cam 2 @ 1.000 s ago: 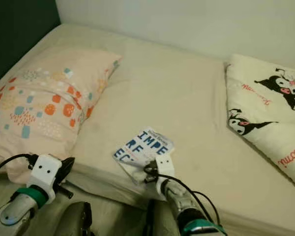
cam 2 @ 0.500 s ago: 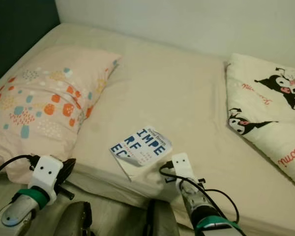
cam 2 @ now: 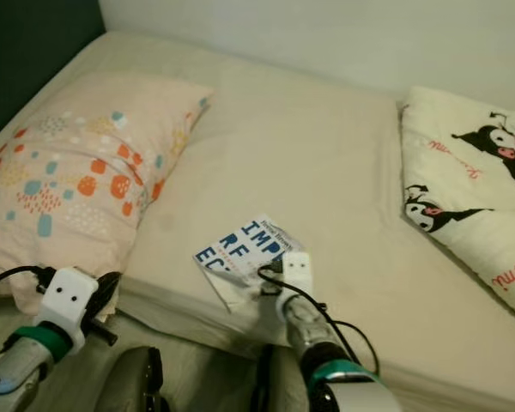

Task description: Clean up the room

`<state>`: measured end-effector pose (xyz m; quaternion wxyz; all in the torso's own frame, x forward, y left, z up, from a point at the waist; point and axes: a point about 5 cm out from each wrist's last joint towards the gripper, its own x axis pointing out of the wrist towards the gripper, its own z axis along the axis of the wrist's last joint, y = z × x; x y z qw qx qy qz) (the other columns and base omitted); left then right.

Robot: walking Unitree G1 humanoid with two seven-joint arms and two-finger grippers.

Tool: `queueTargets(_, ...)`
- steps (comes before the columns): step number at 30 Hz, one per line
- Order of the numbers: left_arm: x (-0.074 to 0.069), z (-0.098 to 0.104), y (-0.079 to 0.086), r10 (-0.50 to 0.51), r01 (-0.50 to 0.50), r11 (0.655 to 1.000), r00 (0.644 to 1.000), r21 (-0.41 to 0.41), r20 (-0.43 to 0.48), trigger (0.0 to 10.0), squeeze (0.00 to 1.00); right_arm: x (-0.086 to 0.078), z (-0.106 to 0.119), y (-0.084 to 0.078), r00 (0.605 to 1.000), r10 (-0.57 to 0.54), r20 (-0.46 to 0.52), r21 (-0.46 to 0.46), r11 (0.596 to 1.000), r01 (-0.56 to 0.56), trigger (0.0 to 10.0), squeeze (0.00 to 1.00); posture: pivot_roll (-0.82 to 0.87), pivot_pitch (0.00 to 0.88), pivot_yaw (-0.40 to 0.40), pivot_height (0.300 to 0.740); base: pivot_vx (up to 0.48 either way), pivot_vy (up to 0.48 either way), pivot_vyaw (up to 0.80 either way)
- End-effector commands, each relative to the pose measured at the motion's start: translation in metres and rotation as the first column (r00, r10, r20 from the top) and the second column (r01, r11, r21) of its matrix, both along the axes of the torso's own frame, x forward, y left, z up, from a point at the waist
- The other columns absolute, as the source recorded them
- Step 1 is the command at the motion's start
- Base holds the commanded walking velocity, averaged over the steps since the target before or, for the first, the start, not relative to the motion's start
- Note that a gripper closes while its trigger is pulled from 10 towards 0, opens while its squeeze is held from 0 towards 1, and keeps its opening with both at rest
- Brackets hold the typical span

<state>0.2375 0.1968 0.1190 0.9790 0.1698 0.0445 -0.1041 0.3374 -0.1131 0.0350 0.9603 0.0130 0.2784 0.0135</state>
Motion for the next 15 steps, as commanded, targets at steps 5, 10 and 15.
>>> queueTargets(5,-0.003,-0.003,0.005,0.018,-0.018,1.0,1.0,0.001,-0.023,10.0,0.0,-0.004,0.0,0.032,0.997,0.07,-0.015,0.092,0.993,-0.069,0.0,0.0,0.24,0.199,-0.03,0.615,0.0,0.0,0.0)
queueTargets(10,-0.003,-0.001,0.008,0.027,-0.027,1.0,0.999,0.007,-0.017,10.0,0.0,0.007,0.03,0.071,0.979,0.129,0.16,0.207,0.965,-0.161,0.0,0.0,0.25,0.196,-0.036,0.615,0.0,0.0,0.0)
queueTargets(15,-0.001,0.0,0.008,0.03,-0.03,1.0,0.999,0.009,-0.015,10.0,0.0,0.007,0.031,0.07,0.968,0.171,0.183,0.177,0.963,-0.203,0.0,0.0,0.24,0.185,-0.042,0.615,0.0,0.0,0.0)
